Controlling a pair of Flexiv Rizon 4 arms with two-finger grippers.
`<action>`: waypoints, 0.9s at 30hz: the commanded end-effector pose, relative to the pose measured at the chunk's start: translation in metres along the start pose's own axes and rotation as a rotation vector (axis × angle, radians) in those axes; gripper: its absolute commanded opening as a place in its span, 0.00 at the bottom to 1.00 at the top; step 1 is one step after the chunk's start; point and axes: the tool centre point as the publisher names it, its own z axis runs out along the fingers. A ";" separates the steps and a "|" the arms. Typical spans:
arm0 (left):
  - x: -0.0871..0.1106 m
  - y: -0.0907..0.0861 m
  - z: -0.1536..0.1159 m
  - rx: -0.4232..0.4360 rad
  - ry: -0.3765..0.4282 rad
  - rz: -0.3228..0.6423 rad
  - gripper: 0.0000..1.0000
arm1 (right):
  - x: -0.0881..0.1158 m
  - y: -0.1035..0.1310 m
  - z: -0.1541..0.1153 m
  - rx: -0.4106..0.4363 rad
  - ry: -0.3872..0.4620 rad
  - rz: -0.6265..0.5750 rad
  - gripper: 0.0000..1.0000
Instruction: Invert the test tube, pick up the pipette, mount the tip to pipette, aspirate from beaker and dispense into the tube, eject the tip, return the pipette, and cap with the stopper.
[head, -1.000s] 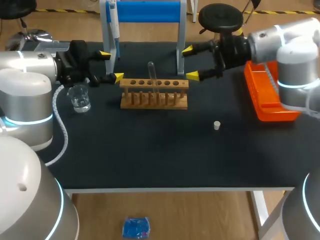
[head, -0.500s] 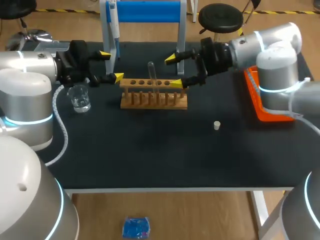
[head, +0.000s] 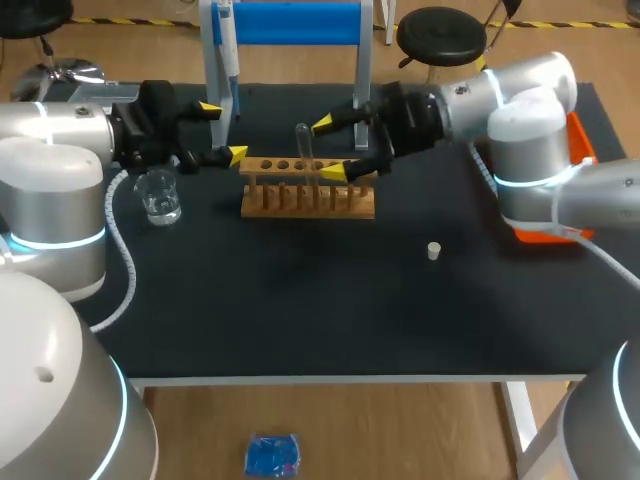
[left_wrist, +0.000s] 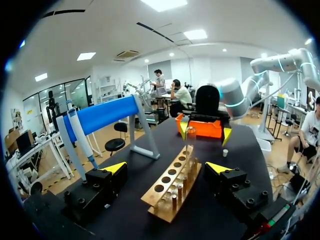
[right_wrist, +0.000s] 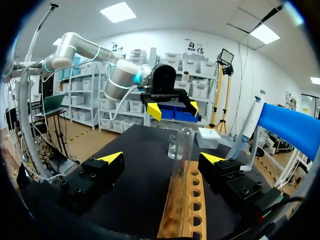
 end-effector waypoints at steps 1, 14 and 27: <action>0.001 0.001 0.000 0.003 -0.004 0.001 1.00 | -0.009 -0.006 0.010 -0.015 0.001 0.005 1.00; 0.001 0.001 0.000 0.003 -0.004 0.001 1.00 | -0.026 -0.006 0.021 -0.076 -0.050 0.037 0.99; 0.001 0.001 0.000 0.003 -0.004 0.001 1.00 | -0.024 0.001 0.025 -0.096 -0.051 0.034 0.49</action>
